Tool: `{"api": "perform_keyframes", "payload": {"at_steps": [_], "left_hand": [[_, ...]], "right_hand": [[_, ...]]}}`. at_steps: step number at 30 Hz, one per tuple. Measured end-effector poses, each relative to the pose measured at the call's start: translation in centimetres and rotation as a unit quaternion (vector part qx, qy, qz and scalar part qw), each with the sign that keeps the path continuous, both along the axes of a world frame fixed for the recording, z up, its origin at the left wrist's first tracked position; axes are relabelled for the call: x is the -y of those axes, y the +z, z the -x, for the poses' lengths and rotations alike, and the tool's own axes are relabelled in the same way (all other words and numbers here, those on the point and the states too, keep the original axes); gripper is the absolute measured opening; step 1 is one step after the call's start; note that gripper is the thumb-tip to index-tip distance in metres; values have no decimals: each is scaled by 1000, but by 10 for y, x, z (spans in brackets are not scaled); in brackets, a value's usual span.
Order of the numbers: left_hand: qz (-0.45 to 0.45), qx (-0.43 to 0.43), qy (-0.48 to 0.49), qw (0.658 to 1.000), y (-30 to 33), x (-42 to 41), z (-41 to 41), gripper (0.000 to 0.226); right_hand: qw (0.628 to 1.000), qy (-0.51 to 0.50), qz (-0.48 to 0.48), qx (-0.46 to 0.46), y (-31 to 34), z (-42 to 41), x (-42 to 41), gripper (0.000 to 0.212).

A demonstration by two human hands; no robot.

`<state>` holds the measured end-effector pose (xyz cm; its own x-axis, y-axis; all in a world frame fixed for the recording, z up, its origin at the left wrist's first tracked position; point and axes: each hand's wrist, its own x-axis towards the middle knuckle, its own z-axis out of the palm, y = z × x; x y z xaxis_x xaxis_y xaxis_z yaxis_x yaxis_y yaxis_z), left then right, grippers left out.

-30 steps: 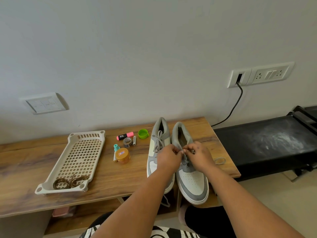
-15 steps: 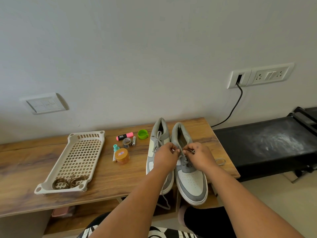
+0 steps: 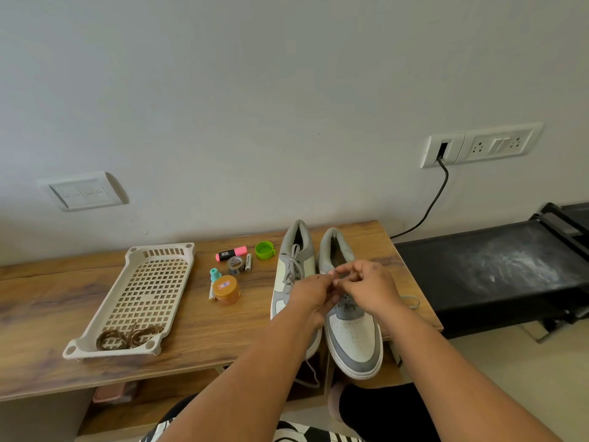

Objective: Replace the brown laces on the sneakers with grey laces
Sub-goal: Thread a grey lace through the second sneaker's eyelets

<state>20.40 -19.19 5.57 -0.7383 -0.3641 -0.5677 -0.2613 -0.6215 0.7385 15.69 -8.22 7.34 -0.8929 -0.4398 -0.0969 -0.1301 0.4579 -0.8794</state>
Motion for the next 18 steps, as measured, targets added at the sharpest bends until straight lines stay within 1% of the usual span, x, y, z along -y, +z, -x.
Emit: {"api": "perform_keyframes", "payload": {"at_steps": [1, 3, 4, 6, 8, 10, 12, 14, 16, 18], "left_hand": [[-5, -8, 15, 1000, 2, 1, 0, 11], [18, -10, 43, 999, 7, 7, 0, 13], [55, -4, 41, 998, 8, 11, 0, 15], [158, 19, -14, 987, 8, 18, 0, 21], [262, 32, -99, 960, 6, 21, -2, 28], [353, 40, -157, 922, 6, 19, -5, 28], [418, 44, -162, 893, 5, 15, -6, 22], [460, 44, -158, 872, 3, 13, -4, 14], [502, 51, -166, 847, 1, 13, -3, 17], [530, 41, -167, 831, 0, 13, -2, 20]], "right_hand": [[1000, 18, -5, 14, 0, 0, 0, 22], [999, 24, -19, 16, -1, 3, 0, 20], [999, 13, -34, -7, -2, 5, -1, 17], [993, 0, -90, -80, -6, 9, -3, 20], [983, 28, -143, -110, -13, 12, -5, 27], [977, 57, -180, -97, -18, 14, -4, 29], [975, 68, -195, -87, -20, 14, -3, 30], [974, 69, -197, -91, -22, 15, -2, 29], [975, 66, -193, -89, -23, 15, -2, 29], [976, 66, -188, -86, -24, 15, -3, 29]]}}
